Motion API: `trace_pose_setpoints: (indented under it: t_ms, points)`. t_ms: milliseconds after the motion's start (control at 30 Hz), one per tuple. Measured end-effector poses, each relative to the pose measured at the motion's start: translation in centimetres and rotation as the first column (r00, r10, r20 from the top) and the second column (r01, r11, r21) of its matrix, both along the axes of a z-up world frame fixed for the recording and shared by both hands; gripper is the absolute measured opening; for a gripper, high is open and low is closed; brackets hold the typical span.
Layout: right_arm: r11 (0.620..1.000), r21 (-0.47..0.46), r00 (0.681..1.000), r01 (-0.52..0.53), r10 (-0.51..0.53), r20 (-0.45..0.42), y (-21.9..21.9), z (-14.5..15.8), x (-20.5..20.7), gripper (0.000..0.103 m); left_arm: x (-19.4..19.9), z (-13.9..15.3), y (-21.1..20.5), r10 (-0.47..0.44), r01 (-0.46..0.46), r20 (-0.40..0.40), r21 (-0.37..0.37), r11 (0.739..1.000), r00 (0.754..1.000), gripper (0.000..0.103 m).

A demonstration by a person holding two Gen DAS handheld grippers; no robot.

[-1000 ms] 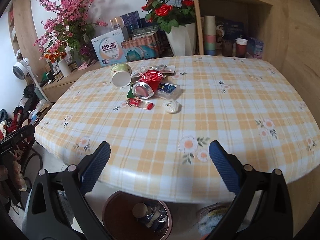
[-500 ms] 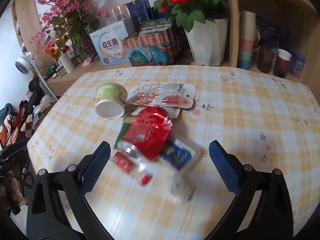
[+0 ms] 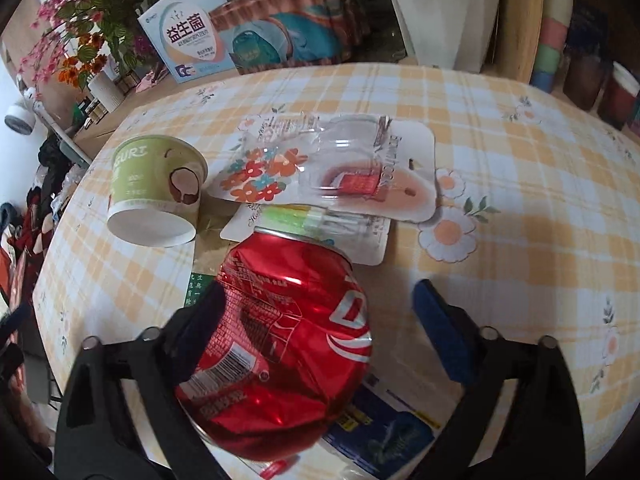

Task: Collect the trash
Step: 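Reach the right tool to the crushed red can and grasp it, then grasp the green yogurt cup with the left tool while the right tool holds the can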

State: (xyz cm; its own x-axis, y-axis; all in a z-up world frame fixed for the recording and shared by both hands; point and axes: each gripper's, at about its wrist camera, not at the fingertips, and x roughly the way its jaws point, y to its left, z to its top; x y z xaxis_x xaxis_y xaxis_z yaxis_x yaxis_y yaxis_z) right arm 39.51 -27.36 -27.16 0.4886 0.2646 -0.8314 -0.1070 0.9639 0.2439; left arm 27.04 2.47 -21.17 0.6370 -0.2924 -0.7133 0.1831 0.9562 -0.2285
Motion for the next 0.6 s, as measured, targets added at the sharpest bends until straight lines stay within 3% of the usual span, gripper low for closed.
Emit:
trace_pose_setpoints:
  t_ms: [100,200,333,467,600]
  points:
    - [1.000,0.028,1.000,-0.011,0.011,0.011,0.4,-0.3,-0.1,0.078,0.3,-0.4,-0.1,-0.003,0.002,-0.011,-0.020,1.000,1.000,0.097]
    - [0.996,0.086,1.000,-0.004,0.002,0.025,0.0,0.0,-0.8,0.057,0.7,-0.9,-0.3,-0.004,0.003,-0.026,-0.032,0.999,1.000,0.097]
    - [0.989,0.145,0.999,0.027,-0.032,0.031,-0.8,1.0,-1.9,0.047,1.2,-1.0,-0.3,0.002,-0.006,-0.047,-0.089,0.996,0.999,0.097]
    - [0.975,0.221,0.997,0.016,-0.032,0.068,-1.6,2.4,-3.1,0.047,1.7,-1.3,-1.1,-0.008,0.002,-0.063,-0.107,0.994,0.998,0.097]
    - [0.972,0.234,0.991,0.004,-0.035,0.129,-2.4,4.1,-4.4,0.047,1.9,-1.1,-2.1,-0.026,0.021,-0.053,-0.097,0.995,0.998,0.097]
